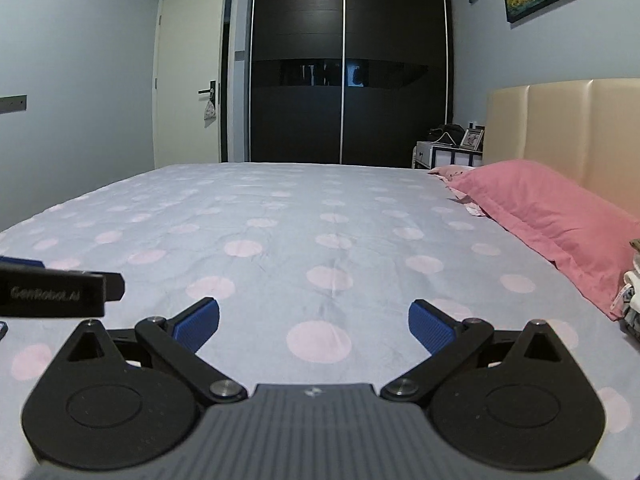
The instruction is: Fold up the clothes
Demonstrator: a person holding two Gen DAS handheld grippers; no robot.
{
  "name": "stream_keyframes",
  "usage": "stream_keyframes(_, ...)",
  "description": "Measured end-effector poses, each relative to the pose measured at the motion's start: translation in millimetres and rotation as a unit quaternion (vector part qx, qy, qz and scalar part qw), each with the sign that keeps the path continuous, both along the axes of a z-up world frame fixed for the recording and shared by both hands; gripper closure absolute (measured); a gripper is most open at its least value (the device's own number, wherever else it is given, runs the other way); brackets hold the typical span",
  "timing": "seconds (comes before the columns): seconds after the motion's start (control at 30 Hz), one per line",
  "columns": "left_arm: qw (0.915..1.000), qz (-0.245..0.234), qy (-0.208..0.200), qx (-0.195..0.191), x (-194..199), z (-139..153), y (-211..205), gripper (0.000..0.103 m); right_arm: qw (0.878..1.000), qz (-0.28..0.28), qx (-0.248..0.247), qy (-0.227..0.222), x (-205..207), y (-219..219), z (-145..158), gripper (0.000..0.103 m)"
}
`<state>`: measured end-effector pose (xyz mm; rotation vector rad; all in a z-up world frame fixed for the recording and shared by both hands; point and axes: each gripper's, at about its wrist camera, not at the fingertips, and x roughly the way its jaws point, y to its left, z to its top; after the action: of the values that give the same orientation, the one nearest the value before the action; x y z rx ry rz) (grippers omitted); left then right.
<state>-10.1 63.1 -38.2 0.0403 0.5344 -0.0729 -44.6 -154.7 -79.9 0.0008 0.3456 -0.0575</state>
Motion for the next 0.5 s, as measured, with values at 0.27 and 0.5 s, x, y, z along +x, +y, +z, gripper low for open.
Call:
stream_keyframes(0.27, 0.9999, -0.003, 0.01, 0.007, 1.6, -2.3, 6.1, 0.011, 1.0, -0.006, 0.016, 0.002, 3.3, -8.2, -3.7, 0.001)
stream_keyframes(0.5, 0.9998, -0.01, 0.011, 0.014, -4.7, 0.3, 10.6, 0.011, 1.0, -0.013, 0.016, 0.0, 4.0, -7.7, -2.7, 0.001)
